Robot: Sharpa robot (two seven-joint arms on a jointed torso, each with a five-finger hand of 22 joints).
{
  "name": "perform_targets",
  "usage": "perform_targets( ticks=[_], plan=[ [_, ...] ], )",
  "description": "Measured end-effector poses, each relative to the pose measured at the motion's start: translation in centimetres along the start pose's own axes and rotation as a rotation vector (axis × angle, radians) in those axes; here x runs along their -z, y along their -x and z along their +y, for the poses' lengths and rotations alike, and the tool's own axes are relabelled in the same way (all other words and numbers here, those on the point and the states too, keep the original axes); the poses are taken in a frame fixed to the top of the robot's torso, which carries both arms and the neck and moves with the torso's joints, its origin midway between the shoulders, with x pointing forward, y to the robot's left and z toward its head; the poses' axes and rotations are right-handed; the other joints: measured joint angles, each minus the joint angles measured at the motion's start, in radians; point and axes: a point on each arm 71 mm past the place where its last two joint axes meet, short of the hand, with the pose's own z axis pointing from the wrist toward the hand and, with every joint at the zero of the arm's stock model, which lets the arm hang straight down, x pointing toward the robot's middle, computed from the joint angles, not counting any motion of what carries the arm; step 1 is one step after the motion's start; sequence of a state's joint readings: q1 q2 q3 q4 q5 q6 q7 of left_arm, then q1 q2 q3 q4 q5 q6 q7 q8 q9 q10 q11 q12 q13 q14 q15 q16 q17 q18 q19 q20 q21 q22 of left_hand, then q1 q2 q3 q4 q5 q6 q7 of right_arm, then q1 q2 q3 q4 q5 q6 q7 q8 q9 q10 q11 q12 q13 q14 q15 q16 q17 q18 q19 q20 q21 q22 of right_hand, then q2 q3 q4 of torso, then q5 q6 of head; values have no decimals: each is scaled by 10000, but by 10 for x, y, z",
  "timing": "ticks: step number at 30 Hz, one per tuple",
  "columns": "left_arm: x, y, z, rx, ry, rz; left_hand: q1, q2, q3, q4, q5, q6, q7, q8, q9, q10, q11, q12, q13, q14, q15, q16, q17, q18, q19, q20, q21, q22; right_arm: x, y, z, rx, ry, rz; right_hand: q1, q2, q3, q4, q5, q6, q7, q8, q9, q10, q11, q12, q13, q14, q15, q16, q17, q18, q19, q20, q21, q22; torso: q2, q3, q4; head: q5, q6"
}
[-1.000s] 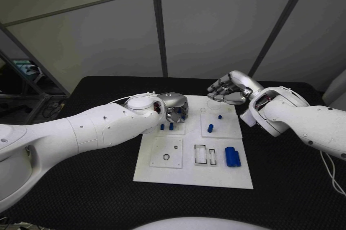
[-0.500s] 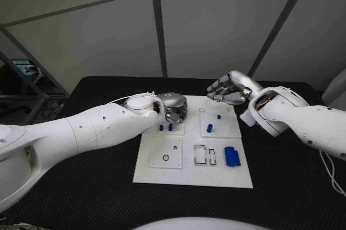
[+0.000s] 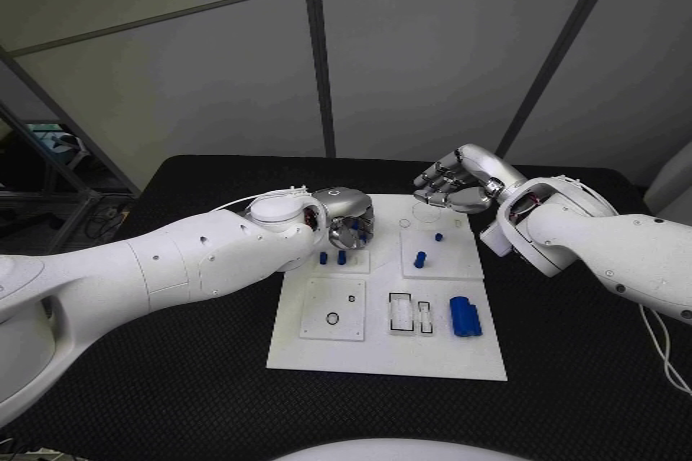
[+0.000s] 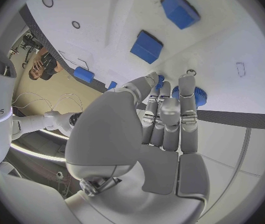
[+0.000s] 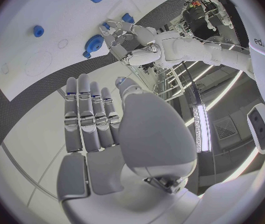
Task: Assemble the parts on the task board
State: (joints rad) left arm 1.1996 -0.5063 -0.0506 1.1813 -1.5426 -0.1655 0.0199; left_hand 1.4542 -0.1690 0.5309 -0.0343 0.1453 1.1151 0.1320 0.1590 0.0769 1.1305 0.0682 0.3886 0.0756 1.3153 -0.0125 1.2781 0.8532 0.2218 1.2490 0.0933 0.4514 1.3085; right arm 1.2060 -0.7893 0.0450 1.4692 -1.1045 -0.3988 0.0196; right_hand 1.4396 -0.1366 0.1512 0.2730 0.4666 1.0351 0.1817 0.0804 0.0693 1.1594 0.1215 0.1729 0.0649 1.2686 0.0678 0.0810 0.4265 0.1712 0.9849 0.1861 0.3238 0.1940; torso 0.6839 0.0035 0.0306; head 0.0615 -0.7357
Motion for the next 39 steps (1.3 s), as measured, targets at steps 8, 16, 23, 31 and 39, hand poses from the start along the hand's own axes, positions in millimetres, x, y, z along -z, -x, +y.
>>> perform_targets(
  ticks=[8,16,23,31,39],
  plan=[
    [5,13,1,138,-37,-347,0,-2,-1,-1,-1,72,-1,-40,1,0,-1,-35,19,73,0,77,152,-1,38,-38,197,-1,0,0,0,-1,0,-3,0,0,0,0,0,0,0,0,0,0,0,0,1,0,0,0,1,0,0,0,-44,1,1,1,3,33,16],
    [16,24,8,209,38,-588,-56,52,31,-33,-38,71,0,-40,-8,32,32,-69,19,153,25,176,305,0,107,-37,427,-1,1,1,-1,5,-15,-15,0,0,0,0,0,0,0,0,0,0,-1,0,1,0,0,0,1,-1,0,0,-44,1,1,3,6,37,33],
    [30,28,21,213,303,-642,-56,51,59,-62,-40,71,1,-40,-8,32,32,-97,16,152,25,231,323,-1,107,-37,474,-1,1,2,-2,13,-35,-26,0,0,0,0,0,0,0,0,0,0,0,0,1,0,0,0,2,0,0,0,-44,2,2,7,6,44,51],
    [40,27,33,242,598,-630,-110,-5,70,-73,-26,100,25,-79,-7,32,32,-114,6,152,26,231,325,-1,106,-37,521,-1,2,2,-3,14,-42,-30,0,0,29,-29,0,29,29,0,0,0,0,0,1,0,0,-60,-17,-1,0,0,-44,-16,4,4,6,82,44],
    [43,24,36,292,690,-574,-193,-6,70,-73,-26,142,0,-79,-16,71,67,-136,8,152,26,231,331,0,106,-37,559,-2,2,2,-3,15,-43,-30,0,0,29,-29,0,29,29,0,0,0,0,0,1,0,0,-60,-16,0,0,0,-43,-15,14,4,-13,108,19]
  ],
)
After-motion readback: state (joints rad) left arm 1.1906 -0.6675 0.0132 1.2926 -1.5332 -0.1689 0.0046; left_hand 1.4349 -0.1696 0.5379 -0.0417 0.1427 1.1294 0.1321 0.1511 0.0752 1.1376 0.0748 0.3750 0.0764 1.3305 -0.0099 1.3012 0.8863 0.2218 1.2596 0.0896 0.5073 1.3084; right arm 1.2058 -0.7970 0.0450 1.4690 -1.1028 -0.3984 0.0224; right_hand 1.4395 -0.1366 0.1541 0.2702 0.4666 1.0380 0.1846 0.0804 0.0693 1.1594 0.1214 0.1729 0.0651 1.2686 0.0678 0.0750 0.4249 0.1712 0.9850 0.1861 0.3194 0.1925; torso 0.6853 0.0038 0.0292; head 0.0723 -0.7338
